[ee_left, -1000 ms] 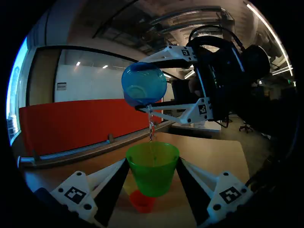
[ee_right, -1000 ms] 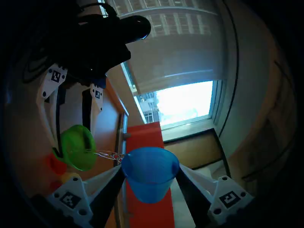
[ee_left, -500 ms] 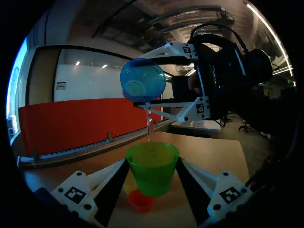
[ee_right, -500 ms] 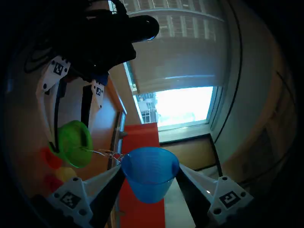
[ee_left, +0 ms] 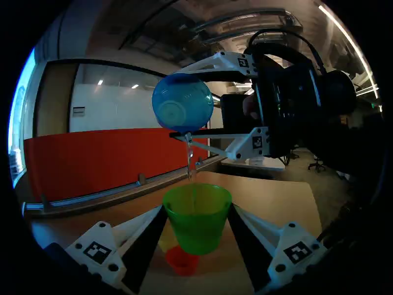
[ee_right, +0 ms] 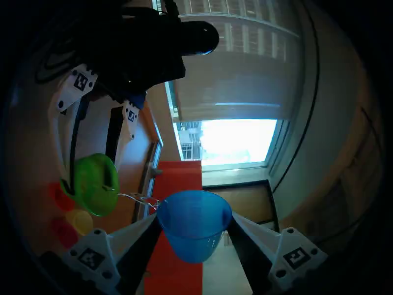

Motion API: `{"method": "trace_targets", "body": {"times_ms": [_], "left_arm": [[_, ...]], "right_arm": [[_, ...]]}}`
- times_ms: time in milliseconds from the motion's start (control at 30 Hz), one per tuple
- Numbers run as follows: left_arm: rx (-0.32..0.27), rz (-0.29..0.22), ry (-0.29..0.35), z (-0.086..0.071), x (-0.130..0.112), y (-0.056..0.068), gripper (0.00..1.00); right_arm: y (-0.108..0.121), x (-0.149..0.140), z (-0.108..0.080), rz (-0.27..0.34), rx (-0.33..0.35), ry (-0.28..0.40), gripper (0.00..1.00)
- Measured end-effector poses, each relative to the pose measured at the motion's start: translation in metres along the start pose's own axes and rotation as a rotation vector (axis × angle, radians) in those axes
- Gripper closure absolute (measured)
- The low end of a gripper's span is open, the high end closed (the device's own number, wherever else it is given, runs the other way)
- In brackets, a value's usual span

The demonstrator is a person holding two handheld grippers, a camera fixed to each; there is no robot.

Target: Pour water

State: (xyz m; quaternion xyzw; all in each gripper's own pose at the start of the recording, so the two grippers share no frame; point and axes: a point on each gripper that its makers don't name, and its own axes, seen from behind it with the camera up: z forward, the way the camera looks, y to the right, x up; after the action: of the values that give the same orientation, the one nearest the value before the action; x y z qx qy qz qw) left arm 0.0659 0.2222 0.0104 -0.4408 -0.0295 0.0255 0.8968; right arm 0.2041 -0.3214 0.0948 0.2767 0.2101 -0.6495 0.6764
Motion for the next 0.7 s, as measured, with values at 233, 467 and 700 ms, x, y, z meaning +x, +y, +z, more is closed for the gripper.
{"method": "trace_targets", "body": {"times_ms": [233,467,700], "left_arm": [[0.002,0.0,0.002,-0.0006,0.0008,-0.0005,0.15],[0.001,0.001,0.003,-0.0004,0.0015,-0.0002,0.15],[-0.001,0.002,0.004,-0.0001,0.0026,0.0008,0.15]], "right_arm": [[0.0022,0.0023,0.0007,-0.032,-0.004,0.0,0.1],[0.0045,0.004,0.0004,-0.06,-0.008,0.001,0.1],[0.0057,0.0062,0.0006,-0.077,-0.011,0.005,0.1]]}}
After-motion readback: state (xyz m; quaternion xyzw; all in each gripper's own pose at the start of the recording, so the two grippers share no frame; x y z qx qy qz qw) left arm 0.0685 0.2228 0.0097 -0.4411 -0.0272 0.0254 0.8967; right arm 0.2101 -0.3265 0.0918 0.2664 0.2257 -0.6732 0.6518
